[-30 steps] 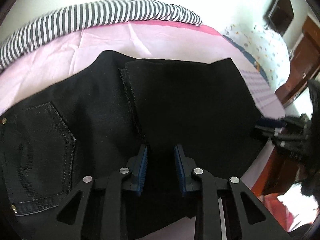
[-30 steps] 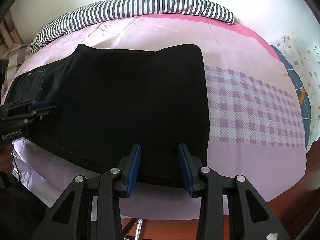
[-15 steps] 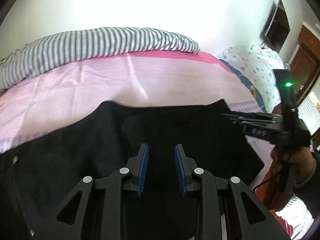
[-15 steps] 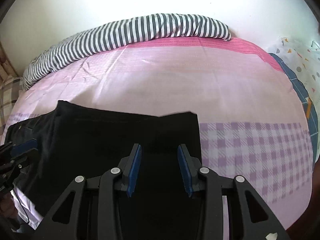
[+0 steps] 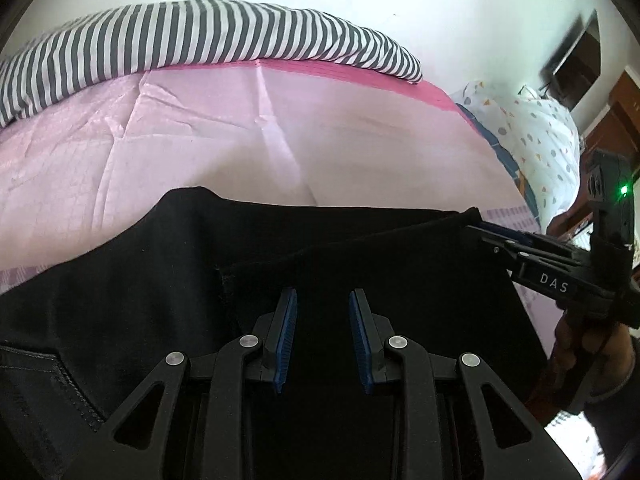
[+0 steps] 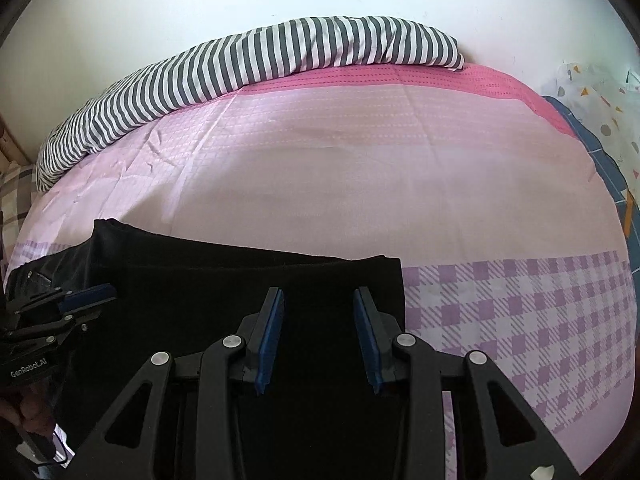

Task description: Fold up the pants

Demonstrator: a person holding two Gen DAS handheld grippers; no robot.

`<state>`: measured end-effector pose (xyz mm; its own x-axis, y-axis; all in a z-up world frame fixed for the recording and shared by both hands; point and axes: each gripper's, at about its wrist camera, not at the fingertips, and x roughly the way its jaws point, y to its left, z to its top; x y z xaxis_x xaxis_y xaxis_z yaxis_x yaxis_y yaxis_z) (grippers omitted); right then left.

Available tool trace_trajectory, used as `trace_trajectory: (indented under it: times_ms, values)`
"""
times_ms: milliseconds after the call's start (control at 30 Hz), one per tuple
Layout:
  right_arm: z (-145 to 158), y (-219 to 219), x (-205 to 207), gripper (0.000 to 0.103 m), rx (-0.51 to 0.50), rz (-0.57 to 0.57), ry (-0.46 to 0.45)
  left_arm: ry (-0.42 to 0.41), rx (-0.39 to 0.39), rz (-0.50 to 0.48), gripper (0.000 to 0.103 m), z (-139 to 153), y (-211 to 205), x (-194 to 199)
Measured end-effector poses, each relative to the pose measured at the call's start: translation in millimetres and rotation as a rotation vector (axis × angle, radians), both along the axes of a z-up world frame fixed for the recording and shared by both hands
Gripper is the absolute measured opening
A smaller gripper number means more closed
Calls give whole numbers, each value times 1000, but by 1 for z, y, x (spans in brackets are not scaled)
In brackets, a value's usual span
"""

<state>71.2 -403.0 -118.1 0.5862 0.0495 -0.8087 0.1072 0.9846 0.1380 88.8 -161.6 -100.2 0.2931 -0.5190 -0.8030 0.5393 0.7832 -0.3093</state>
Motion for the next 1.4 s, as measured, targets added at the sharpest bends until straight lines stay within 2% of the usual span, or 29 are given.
trace_trajectory:
  times_ms: [133, 433, 633, 833, 1100, 1267, 1400]
  values:
    - [3, 2, -8, 33, -2, -3, 6, -19, 37, -2, 28, 2, -1, -7]
    - [-3, 18, -59, 35, -24, 1, 40, -50, 86, 14, 29, -1, 28, -43]
    - [-11, 38, -92, 37, -21, 2, 50, -23, 85, 63, 33, 0, 57, -63]
    - [-12, 78, -104, 40, -13, 73, 58, -36, 6, 130, 35, 24, 113, -87]
    - [-9, 142, -96, 43, 29, 209, 66, -72, -138, 374, 42, 62, 225, -103]
    - [-9, 182, -87, 43, 59, 305, 86, -40, -255, 535, 44, 65, 290, -103]
    - [-5, 207, -83, 42, 87, 365, 87, 44, -356, 680, 44, 50, 342, -104]
